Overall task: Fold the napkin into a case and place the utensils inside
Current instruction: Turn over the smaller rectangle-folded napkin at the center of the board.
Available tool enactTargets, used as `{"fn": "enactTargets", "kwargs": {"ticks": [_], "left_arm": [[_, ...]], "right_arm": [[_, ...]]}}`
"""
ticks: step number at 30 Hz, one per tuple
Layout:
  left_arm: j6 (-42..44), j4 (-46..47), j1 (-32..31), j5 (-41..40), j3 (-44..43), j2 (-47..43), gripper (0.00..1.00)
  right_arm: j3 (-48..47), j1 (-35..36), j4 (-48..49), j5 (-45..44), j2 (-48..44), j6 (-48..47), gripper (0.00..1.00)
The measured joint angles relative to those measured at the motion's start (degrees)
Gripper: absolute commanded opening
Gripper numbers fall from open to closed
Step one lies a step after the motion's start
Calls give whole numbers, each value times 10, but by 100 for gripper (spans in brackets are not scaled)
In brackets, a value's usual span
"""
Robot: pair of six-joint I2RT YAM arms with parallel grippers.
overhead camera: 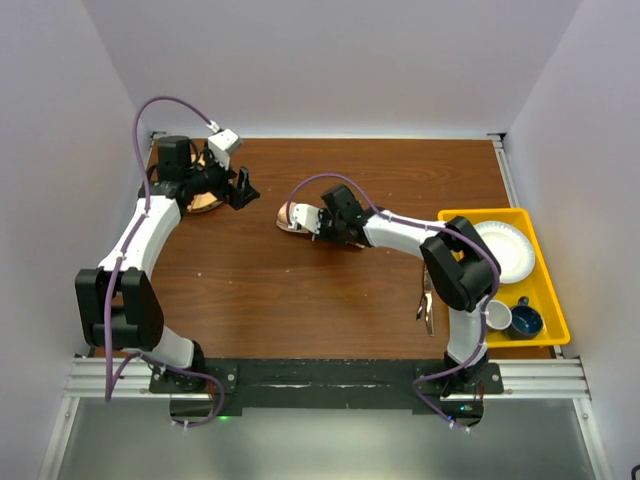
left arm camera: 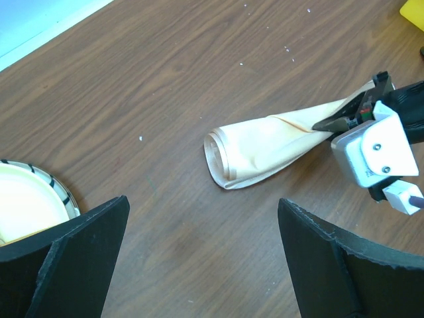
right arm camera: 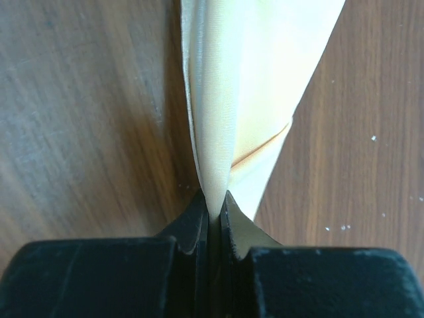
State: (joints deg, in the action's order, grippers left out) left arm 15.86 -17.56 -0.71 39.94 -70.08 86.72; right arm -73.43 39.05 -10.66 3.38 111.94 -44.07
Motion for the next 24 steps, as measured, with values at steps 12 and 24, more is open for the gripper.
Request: {"fn": "enactTargets", "kwargs": {"ticks": [12,24], "left_arm": [[-5,-13,0,-5,6,-5,100],[-150,57,-6,0,60,-12,100]], "right_arm": [[33,33,-11,12,-39,-3,79],[-188,-14,-257,210,-53,111,79]]}}
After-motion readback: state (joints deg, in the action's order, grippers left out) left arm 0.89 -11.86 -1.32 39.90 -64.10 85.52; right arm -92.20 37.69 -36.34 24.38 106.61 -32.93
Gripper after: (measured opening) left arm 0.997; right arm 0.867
